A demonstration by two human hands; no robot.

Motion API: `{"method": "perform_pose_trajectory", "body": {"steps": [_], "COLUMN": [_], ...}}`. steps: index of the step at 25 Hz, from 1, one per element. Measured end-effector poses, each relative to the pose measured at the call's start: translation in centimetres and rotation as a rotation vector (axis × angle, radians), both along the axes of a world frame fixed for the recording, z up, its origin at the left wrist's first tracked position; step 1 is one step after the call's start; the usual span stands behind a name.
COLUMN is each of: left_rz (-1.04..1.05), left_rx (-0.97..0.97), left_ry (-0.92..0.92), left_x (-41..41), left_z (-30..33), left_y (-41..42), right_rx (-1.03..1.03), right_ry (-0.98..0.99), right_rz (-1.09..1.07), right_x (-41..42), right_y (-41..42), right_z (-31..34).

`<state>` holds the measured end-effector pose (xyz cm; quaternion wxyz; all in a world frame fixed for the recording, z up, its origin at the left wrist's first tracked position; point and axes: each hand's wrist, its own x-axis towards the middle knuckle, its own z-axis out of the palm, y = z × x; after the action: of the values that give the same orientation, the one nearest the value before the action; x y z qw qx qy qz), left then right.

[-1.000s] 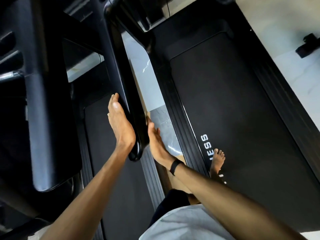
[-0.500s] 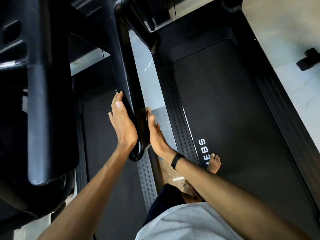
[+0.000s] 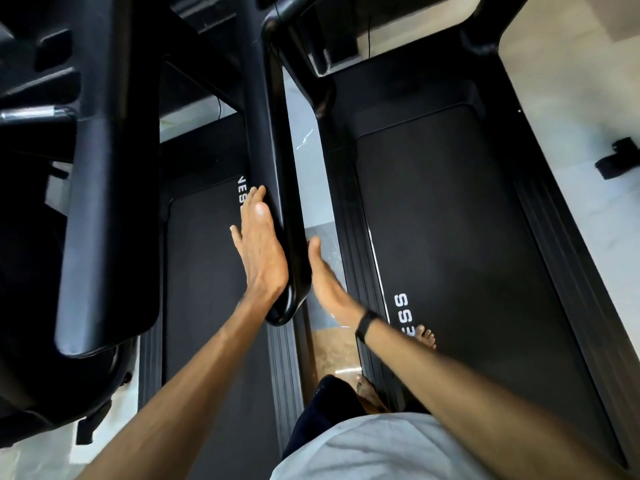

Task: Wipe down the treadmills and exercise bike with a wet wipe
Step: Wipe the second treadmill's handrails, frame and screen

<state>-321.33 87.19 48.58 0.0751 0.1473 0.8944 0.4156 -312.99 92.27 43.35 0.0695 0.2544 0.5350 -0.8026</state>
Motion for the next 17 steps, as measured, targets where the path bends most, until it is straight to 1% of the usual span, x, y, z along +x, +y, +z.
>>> {"method": "perform_pose_trajectory", "body": {"steps": [2, 3, 5, 6, 7, 8, 10, 11, 12, 13, 15, 16, 17], "left_rz": [0.008, 0.007, 0.006, 0.005, 0.005, 0.006, 0.0, -0.005, -0.012, -0.02, -0.019, -0.01, 0.001], "left_rx": [-0.01, -0.015, -0.012, -0.007, -0.007, -0.008, -0.015, -0.018, -0.026, -0.034, -0.022, -0.01, -0.002], "left_ry": [-0.005, -0.013, -0.007, -0.001, 0.004, 0.005, 0.008, 0.016, 0.02, 0.021, 0.028, 0.028, 0.025], "left_x": [0.0, 0.1, -0.1, -0.1, -0.1, -0.1, 0.0, 0.0, -0.1, -0.1, -0.2, -0.3, -0.3], "left_z": [-0.1, -0.1, -0.2, -0.1, -0.1, 0.0, -0.1, -0.2, -0.3, -0.2, -0.1, -0.1, -0.1], "left_y": [0.0, 0.0, -0.2, -0.1, -0.1, 0.0, -0.1, -0.1, -0.1, -0.2, -0.3, -0.2, -0.1], "right_rx": [0.04, 0.069, 0.128, 0.136, 0.122, 0.105, 0.084, 0.083, 0.109, 0.105, 0.137, 0.139, 0.115], "right_ry": [0.069, 0.11, 0.211, 0.199, 0.164, 0.088, -0.14, -0.189, -0.175, -0.108, 0.064, 0.094, 0.081], "right_rz": [0.038, 0.027, -0.019, -0.05, -0.071, -0.062, 0.003, 0.049, 0.081, 0.061, -0.045, -0.07, -0.101], "right_x": [3.3, 3.7, 1.4, -0.4, -1.9, -2.6, -0.9, 0.3, 1.3, 1.7, 0.8, -0.3, -1.3], "right_y": [-1.8, -2.1, -1.6, -0.8, 0.1, 0.7, 0.0, -0.7, -1.4, -1.9, -2.0, -1.4, -0.8], "right_z": [1.6, 2.6, 3.1, 2.4, 1.8, 1.4, 1.3, 1.9, 3.2, 4.3, 4.8, 4.4, 3.3]}}
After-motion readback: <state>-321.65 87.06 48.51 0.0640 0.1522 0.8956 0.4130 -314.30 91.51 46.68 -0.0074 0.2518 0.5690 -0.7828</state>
